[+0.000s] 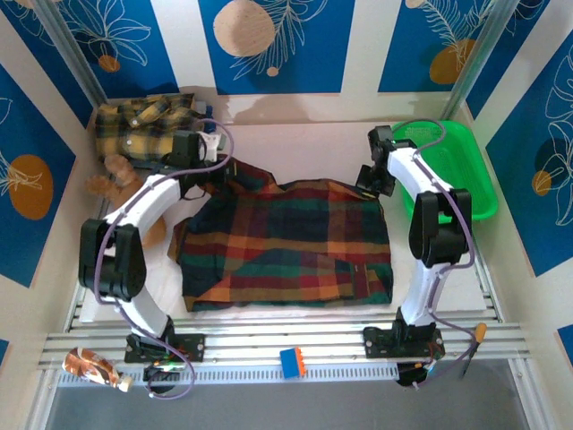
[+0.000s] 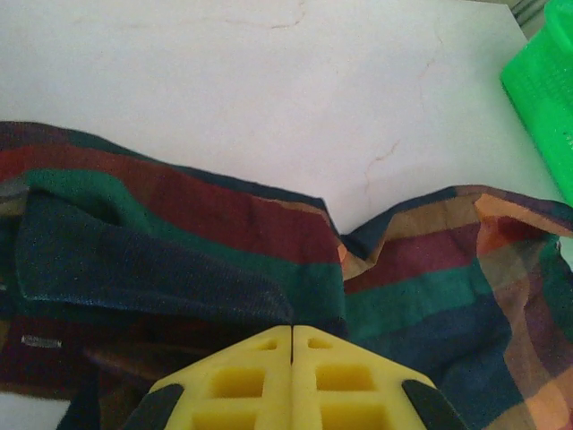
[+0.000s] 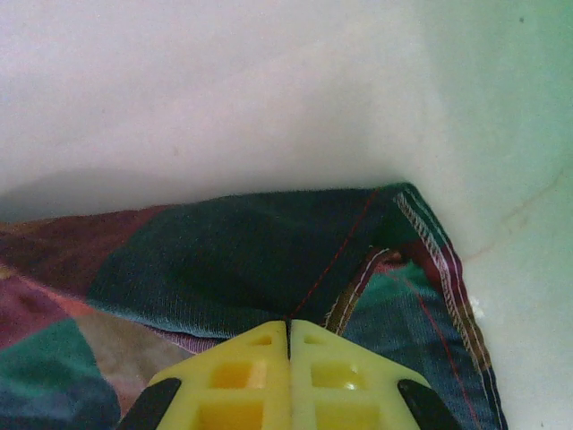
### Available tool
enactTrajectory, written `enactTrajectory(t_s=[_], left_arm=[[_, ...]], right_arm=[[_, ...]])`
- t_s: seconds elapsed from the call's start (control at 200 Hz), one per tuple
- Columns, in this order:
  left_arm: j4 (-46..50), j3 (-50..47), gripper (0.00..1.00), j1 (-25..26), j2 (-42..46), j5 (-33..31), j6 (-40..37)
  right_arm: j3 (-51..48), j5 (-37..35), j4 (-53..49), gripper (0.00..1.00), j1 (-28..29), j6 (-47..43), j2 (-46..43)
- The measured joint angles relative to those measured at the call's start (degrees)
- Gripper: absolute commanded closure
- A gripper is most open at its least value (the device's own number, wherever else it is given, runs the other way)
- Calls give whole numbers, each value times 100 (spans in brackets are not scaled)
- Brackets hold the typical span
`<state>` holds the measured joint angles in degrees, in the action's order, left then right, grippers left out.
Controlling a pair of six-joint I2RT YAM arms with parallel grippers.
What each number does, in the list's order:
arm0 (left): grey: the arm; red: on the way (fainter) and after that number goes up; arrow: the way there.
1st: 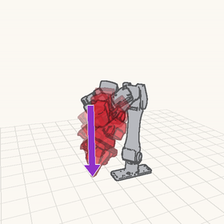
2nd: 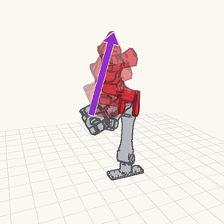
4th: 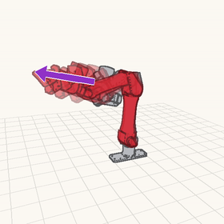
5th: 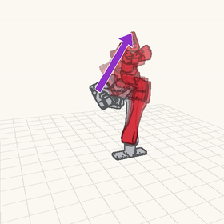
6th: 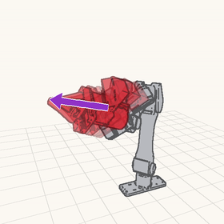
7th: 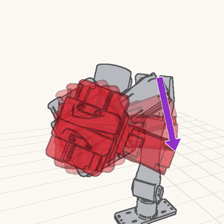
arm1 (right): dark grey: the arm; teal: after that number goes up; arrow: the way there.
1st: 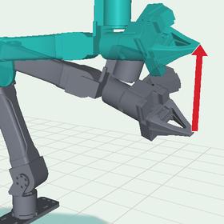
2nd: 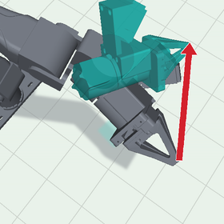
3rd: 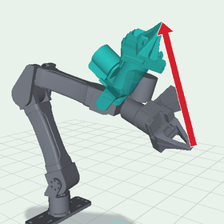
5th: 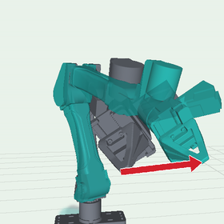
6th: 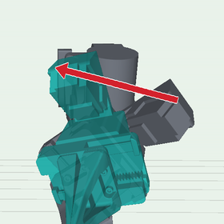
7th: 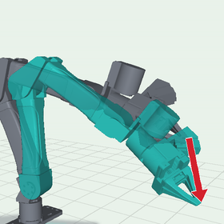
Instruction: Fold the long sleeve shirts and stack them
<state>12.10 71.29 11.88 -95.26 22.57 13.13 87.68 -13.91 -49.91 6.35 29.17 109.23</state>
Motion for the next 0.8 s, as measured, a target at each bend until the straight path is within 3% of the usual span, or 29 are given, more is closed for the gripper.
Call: enactTrajectory(t_s=[0.59,0.8], left_arm=[[192,-1963,100,114,1720,-37,350],[334,-2723,100,407,2044,-240,804]], right_arm=[[-1532,57,107,100,11,118,-793],[-1786,33,133,100,-4,138,-802]])
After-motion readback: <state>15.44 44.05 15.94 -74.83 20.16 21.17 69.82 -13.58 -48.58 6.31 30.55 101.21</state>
